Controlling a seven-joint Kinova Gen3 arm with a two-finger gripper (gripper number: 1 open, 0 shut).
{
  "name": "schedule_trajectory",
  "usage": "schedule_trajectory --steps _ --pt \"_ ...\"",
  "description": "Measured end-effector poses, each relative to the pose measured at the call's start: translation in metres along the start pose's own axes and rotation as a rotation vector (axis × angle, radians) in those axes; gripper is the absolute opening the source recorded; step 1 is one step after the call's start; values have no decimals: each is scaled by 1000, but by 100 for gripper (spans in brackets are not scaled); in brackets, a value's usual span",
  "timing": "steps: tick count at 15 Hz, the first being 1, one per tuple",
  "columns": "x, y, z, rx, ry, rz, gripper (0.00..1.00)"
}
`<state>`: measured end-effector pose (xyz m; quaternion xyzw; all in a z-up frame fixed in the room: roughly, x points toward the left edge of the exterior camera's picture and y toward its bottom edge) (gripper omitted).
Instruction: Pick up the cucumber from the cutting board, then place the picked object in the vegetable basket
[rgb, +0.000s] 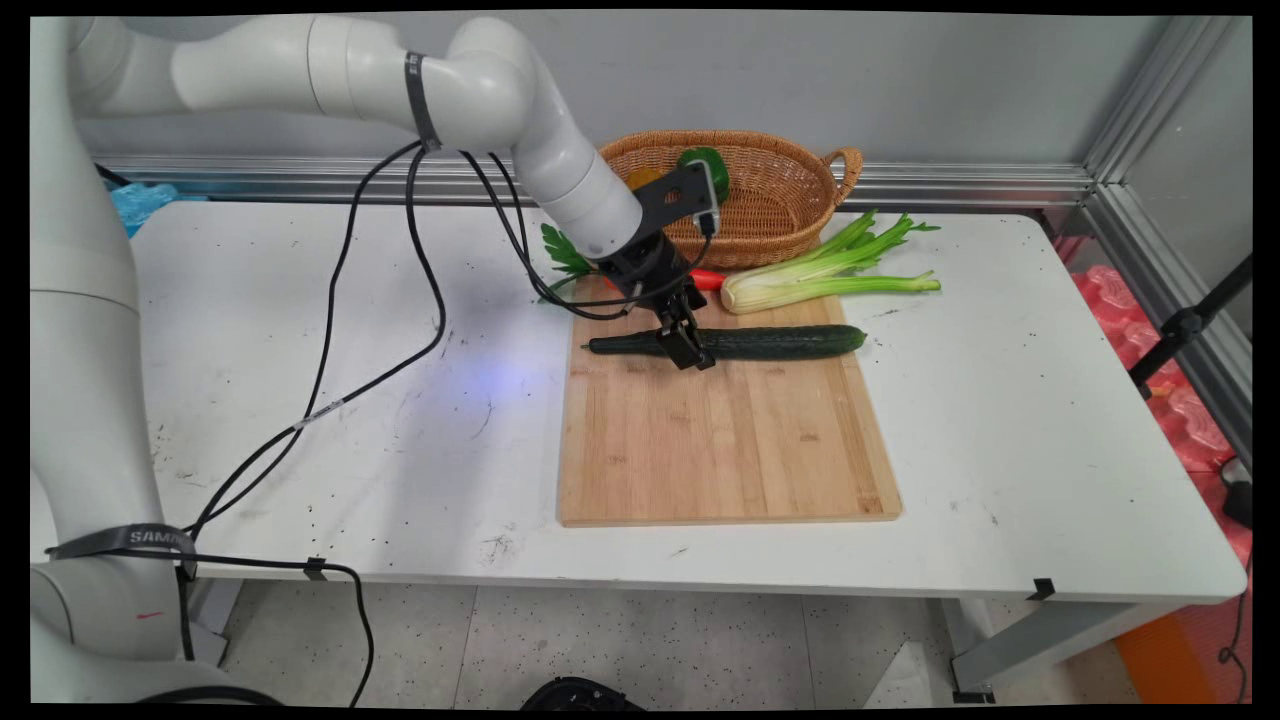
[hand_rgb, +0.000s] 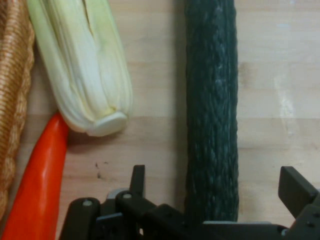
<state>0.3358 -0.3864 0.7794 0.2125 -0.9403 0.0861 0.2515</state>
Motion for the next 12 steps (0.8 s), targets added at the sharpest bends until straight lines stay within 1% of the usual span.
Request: schedule_trajectory --steps 4,5,12 --pt "-4 0 7 8 -2 3 100" --pt "-4 1 8 8 -3 3 0" --pt "-3 4 9 -3 2 -1 0"
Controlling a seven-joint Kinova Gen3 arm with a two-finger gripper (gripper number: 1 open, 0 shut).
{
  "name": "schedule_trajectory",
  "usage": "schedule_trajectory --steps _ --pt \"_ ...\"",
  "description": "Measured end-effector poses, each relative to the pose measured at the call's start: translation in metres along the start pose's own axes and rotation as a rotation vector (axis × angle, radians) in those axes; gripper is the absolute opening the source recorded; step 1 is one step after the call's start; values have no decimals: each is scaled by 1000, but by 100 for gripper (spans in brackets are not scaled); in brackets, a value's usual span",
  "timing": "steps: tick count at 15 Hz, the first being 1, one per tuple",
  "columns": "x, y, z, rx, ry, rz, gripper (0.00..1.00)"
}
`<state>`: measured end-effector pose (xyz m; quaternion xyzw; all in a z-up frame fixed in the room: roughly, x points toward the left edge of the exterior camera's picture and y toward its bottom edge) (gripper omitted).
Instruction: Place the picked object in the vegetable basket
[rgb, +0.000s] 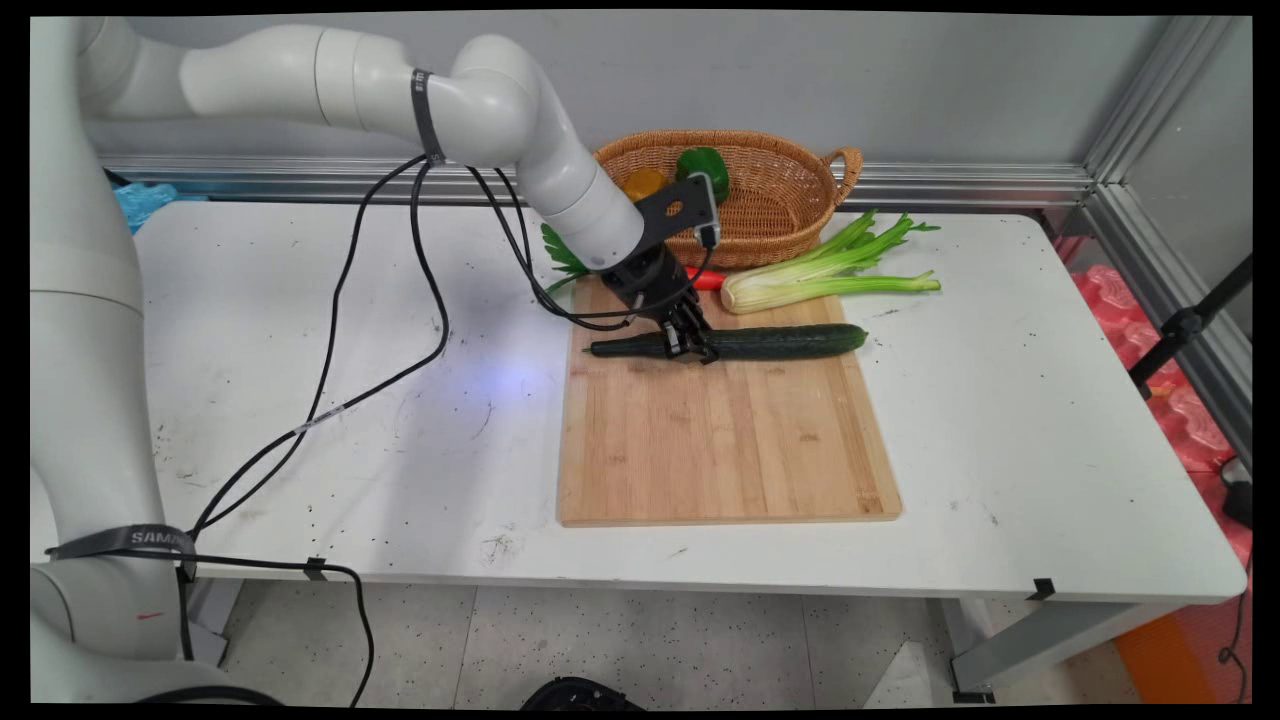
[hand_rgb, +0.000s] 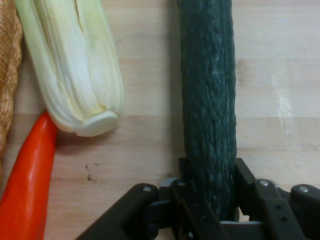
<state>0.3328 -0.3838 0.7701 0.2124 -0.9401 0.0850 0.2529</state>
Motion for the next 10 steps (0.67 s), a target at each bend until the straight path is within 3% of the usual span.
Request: schedule_trajectory --steps 10 --pt "29 -6 -40 -16 30 11 0"
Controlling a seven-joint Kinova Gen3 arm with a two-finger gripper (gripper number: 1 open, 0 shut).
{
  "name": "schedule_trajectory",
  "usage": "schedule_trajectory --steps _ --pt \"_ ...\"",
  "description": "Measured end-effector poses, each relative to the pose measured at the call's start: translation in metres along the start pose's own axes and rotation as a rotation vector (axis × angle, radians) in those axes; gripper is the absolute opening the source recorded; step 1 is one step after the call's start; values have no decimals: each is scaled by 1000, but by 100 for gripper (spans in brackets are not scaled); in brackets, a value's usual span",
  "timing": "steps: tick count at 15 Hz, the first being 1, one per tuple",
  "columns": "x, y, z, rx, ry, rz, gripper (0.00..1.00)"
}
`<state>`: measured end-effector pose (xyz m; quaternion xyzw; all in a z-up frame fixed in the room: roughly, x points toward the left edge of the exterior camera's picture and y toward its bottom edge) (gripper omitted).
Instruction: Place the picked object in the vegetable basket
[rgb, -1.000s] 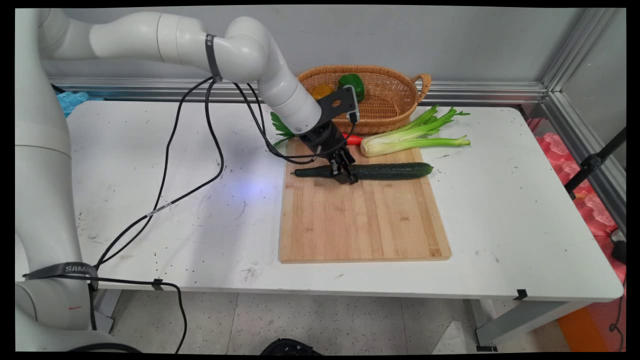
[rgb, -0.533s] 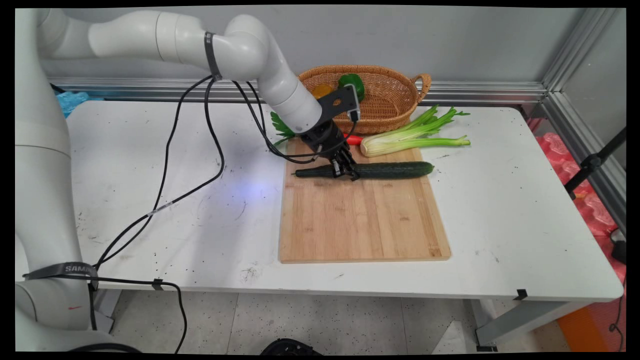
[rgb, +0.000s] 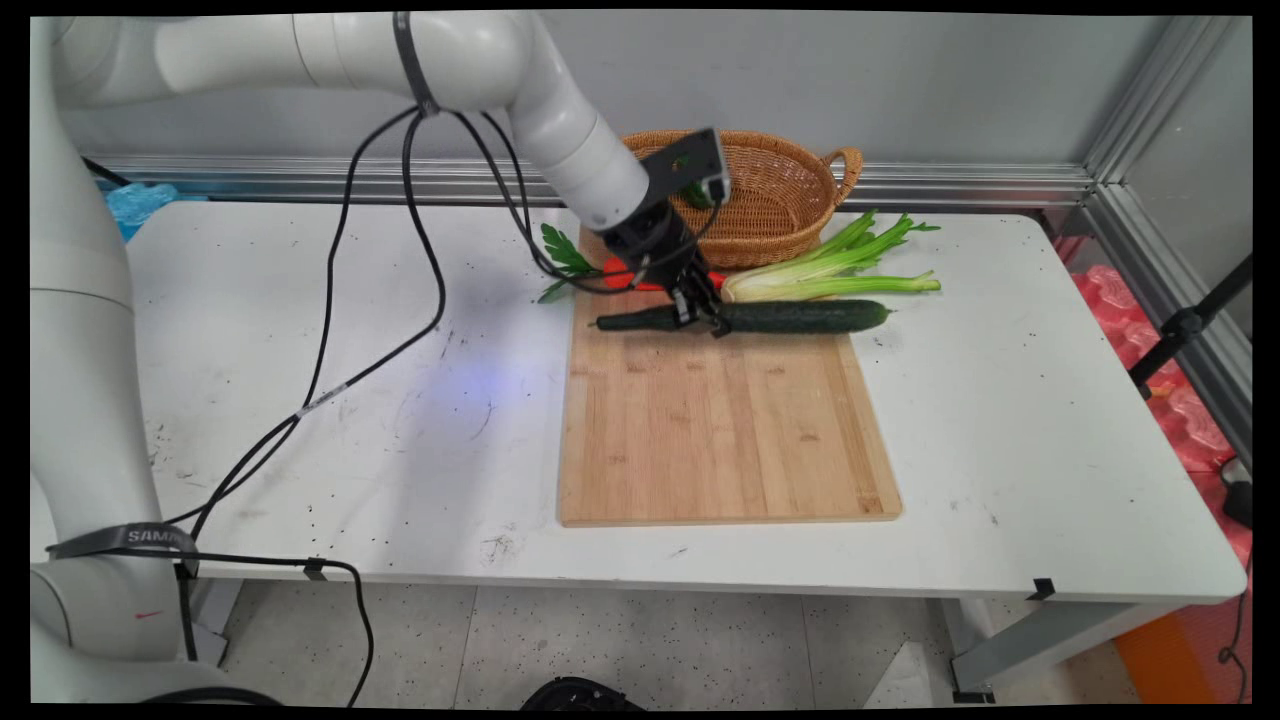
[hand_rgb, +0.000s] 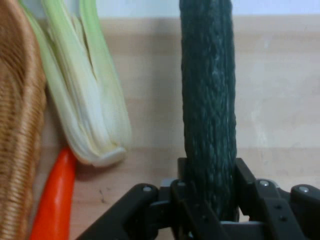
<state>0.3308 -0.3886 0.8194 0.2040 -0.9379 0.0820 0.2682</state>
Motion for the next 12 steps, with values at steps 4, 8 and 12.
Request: schedule_trajectory --steps 4,8,12 --pt "16 -20 -20 29 15 23 0" --pt "25 -42 -29 69 29 42 0" --pt "34 -71 -34 120 45 62 0"
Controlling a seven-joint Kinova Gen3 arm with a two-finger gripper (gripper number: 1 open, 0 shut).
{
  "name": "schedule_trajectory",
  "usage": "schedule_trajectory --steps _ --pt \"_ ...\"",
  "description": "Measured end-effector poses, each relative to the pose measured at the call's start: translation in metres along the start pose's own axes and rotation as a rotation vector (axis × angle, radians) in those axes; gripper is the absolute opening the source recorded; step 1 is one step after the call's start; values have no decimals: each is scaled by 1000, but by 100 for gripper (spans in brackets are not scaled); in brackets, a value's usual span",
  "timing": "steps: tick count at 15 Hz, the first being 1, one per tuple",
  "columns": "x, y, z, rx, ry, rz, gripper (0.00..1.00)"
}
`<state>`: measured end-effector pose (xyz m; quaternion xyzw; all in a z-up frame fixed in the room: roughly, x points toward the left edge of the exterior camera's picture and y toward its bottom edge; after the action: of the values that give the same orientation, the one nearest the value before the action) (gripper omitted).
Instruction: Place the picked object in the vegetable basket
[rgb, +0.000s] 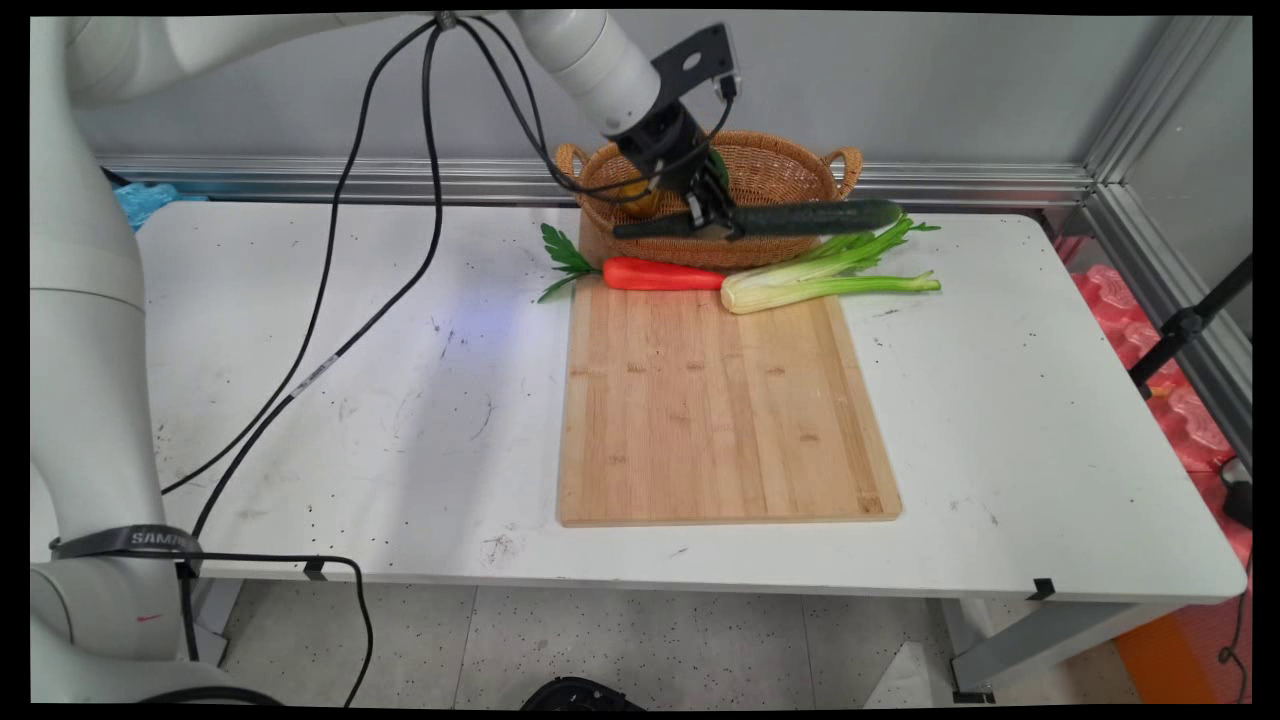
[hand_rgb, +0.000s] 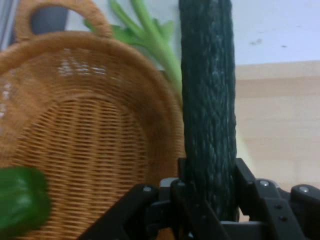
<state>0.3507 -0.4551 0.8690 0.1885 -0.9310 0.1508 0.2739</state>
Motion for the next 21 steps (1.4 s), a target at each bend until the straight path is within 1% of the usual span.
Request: schedule_trajectory --steps 4,7,9,19,20,21 --pt "0 -25 4 44 5 12 0" --pt "-6 -38 11 64 0 17 0" --pt "-13 -47 21 74 -3 20 0" --pt "-27 -61 46 86 -4 20 0" --pt "-28 -62 48 87 -3 20 100" --pt "-29 -63 50 87 -1 20 100"
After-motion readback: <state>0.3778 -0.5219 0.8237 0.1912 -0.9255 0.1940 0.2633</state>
